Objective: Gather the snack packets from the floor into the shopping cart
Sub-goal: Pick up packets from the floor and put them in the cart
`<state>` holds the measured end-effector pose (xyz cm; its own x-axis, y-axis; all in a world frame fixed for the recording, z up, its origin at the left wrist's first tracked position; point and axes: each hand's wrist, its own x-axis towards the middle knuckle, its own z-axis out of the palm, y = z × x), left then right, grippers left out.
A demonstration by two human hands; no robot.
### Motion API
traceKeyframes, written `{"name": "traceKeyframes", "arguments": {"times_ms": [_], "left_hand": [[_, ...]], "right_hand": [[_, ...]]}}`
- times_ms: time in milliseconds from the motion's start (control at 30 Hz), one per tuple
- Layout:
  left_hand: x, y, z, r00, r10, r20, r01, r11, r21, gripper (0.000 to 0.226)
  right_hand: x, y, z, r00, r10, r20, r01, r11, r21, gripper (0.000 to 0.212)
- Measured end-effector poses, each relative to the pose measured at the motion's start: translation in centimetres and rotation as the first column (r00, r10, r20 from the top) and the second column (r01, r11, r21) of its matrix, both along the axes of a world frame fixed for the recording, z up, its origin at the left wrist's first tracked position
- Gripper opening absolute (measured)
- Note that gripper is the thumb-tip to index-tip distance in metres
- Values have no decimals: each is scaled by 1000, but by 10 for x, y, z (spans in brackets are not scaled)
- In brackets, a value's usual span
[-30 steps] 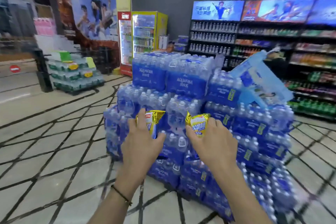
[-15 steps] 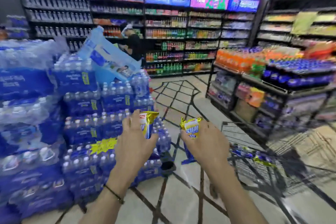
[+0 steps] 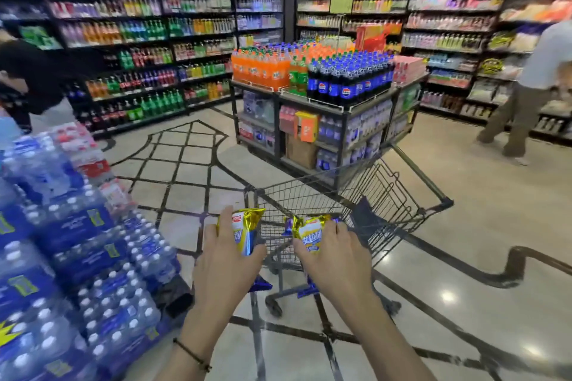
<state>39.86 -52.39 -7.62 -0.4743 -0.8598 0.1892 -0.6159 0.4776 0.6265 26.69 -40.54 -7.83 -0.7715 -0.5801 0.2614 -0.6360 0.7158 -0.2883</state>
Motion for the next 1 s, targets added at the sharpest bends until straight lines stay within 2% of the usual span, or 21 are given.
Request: {"name": "traceKeyframes", "arguments": {"times_ms": [200, 400, 533, 767, 1000], "left_hand": [[-94, -49, -29, 994, -93, 55, 90, 995, 51, 83], [-176, -141, -56, 991, -130, 38, 126, 987, 100, 85], [-219, -198, -69, 987, -142, 71, 133, 984, 117, 84], [-291, -279, -97, 985, -90, 149, 61, 980, 190, 83], [-380, -335, -145, 965, -79, 250, 15, 969, 247, 82]], "right_hand": [[-76, -35, -30, 995, -96, 42, 91, 991, 97, 68], [-149, -130, -44, 994, -97, 53, 87, 982, 166, 67], [-196, -198, -44, 990, -113, 86, 100, 985, 143, 66], [-272, -271, -75, 977, -140, 162, 114, 980, 162, 69], [-365, -331, -135, 953, -99, 285, 37, 976, 214, 69]]}}
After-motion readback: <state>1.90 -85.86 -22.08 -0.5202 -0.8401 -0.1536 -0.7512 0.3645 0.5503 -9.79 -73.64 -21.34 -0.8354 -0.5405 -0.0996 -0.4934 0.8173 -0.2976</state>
